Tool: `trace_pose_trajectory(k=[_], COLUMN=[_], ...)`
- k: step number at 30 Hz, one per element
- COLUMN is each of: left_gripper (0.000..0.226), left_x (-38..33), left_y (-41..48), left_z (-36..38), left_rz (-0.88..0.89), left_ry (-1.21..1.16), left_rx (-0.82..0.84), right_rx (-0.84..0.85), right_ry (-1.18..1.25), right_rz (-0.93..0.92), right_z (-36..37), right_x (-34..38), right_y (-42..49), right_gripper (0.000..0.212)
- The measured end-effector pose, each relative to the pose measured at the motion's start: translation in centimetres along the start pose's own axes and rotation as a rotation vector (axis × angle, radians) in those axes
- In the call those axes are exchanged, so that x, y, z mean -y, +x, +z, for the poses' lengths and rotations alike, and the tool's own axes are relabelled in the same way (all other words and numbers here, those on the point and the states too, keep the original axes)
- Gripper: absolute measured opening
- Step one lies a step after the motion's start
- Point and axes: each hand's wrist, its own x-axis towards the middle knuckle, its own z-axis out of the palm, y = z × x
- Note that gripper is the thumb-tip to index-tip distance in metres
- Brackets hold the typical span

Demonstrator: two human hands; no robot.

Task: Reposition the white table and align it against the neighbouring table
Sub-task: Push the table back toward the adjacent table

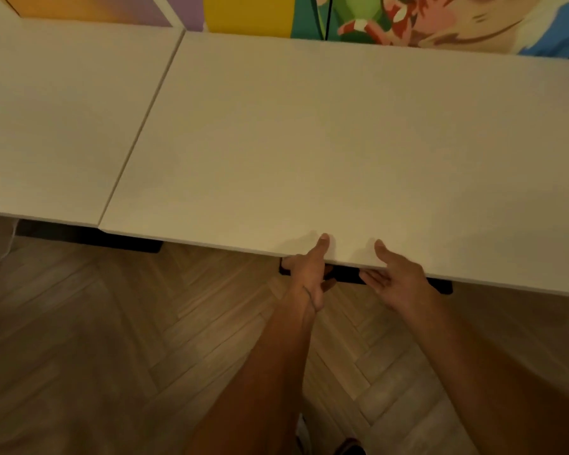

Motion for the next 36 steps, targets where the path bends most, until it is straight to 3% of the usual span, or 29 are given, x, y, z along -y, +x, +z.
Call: trace_pose_trajectory(k=[2, 7, 11, 15, 23, 33, 36], left_gripper=[0.131, 0.123, 0.08, 0.064, 0.072, 0.062, 0.071], left_x=[0.6, 1.8, 1.6, 1.5, 1.6, 1.8, 2.0], left_y=[0.3, 0.2, -0.4, -0.3, -0.3, -0.4, -0.2], left_z=[1.1, 3.2, 3.8, 3.8, 3.8, 4.3, 4.4], left_rz=[0.01, -0.019, -0.028, -0.038, -0.043, 0.001, 0.005], left_ry=[-0.033, -0.074, -0.107, -0.037, -0.016, 0.043, 0.059], left_rx=[0.002, 0.029, 0.009, 0.0, -0.017, -0.071, -0.083], right_rx=[0.012, 0.051, 0.063, 0.075, 0.076, 0.011, 0.004], right_ry=[-0.008, -0.012, -0.03, -0.038, -0.041, -0.017, -0.004], right_rz=[0.006, -0.002, 0.004, 0.01, 0.018, -0.026, -0.02], right_z=[-0.6, -1.2, -1.3, -1.3, -1.3, -0.7, -0.5], right_x=[0.1, 0.0, 0.2, 0.4, 0.4, -0.3, -0.4], right_y=[0.3, 0.1, -0.1, 0.0, 0.4, 1.4, 1.6], right_gripper=[0.044, 0.03, 0.02, 0.02, 0.026, 0.033, 0.029])
